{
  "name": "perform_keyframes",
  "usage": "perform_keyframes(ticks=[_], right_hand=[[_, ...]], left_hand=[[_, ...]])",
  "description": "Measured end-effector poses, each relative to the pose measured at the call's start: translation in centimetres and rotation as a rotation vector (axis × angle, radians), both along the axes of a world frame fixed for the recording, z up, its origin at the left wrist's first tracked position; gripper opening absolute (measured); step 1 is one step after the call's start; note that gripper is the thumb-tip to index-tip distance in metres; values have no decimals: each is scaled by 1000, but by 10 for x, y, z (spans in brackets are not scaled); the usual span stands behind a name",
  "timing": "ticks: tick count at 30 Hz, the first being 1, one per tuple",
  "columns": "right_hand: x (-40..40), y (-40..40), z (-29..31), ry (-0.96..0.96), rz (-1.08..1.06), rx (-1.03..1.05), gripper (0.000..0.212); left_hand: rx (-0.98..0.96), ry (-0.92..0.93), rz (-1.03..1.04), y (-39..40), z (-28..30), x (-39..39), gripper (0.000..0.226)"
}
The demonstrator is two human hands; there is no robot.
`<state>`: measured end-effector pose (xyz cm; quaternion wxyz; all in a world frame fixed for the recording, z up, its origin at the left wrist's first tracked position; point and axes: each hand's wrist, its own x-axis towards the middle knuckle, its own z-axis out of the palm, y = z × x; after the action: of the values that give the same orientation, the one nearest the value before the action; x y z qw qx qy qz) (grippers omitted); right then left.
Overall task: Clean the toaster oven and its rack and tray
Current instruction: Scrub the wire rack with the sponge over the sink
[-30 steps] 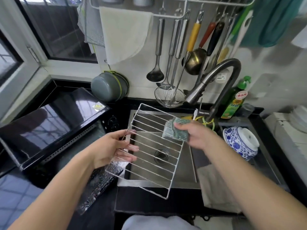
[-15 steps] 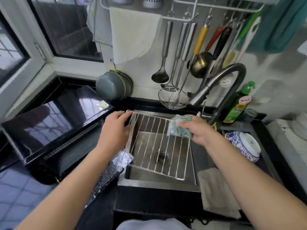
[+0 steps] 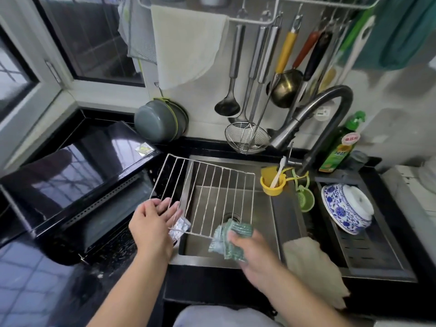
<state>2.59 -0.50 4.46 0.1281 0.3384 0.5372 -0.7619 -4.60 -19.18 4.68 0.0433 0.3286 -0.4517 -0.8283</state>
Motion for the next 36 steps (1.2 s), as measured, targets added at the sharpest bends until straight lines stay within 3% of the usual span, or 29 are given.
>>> perform_keyframes(ticks=[4,9,13,15,18,22,24,26,28,30,31,34,36], right_hand=[[-29,32,18,0,54,49,27],[-97,102,43,96,-60,86,37],[-96,116,30,175,-336,150,28],[-81,116,33,240,-438,-132,33],[-51,100,38,166,-313,-466,33],[-40,72,46,74,-105,-651,73],[-47,65,50,47,-61,-629,80],[-51,60,49,-13,5,-444,65],[-52,57,40,-60,-4,-299,66],[-50,56,29,-14,-68,-261,69],[-49,55,25,24,-129,-278,68],[-48,45,20,98,-319,-378,49],[-44,31,17,112,-300,-393,37]], left_hand=[[-26,-6,-210,-6,7,2,22],[-137,45,-376,-10,15,9,26],[-222,107,-353,-15,25,2,25],[-398,237,-431,-17,28,5,26],[-860,562,-538,-14,25,12,23],[-1360,1122,-783,-1,1,19,19],[-1488,1285,-904,-3,-11,21,22],[-1564,1359,-935,-12,-14,18,28],[-1635,1361,-922,-23,-16,14,44],[-1510,1173,-882,-28,-24,18,62],[-1319,979,-833,-27,-28,24,64],[-301,310,-588,-3,-19,49,60],[142,158,-485,16,-13,51,56]])
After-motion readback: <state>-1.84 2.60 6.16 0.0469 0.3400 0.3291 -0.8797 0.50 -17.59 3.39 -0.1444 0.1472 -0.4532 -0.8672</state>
